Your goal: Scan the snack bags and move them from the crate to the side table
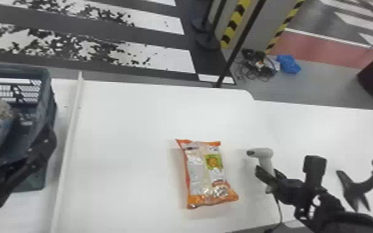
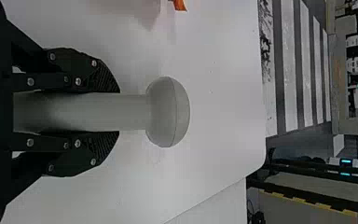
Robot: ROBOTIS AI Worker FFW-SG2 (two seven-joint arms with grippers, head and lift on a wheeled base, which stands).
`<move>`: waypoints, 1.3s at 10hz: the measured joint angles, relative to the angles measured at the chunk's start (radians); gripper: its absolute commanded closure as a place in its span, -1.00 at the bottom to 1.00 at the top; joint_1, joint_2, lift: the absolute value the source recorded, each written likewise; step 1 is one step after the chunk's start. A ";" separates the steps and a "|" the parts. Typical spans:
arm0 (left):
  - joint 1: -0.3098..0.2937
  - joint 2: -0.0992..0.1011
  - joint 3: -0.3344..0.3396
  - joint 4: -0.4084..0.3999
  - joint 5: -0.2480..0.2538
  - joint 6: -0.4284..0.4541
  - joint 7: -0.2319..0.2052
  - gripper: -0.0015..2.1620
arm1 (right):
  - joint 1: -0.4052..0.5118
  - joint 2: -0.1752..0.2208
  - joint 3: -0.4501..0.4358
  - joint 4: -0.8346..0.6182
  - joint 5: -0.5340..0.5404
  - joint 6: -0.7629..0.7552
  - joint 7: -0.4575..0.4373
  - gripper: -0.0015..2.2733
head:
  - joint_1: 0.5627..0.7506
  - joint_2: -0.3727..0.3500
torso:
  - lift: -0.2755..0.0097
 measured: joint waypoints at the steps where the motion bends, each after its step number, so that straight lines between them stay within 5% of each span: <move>1: -0.006 0.001 -0.001 -0.002 0.008 0.000 -0.002 -0.91 | 0.039 0.031 -0.037 -0.100 -0.021 0.066 -0.005 0.86 | 0.41 -0.94 | 0.32; 5: -0.013 0.011 -0.001 -0.021 0.028 0.003 -0.004 -0.91 | 0.147 0.152 -0.083 -0.420 -0.074 0.257 -0.005 0.86 | 0.41 -0.94 | 0.32; 13: -0.008 -0.001 -0.015 -0.026 0.013 0.025 0.007 -0.91 | 0.081 0.182 0.041 -0.504 -0.066 0.385 -0.021 0.86 | 0.41 -0.67 | 0.32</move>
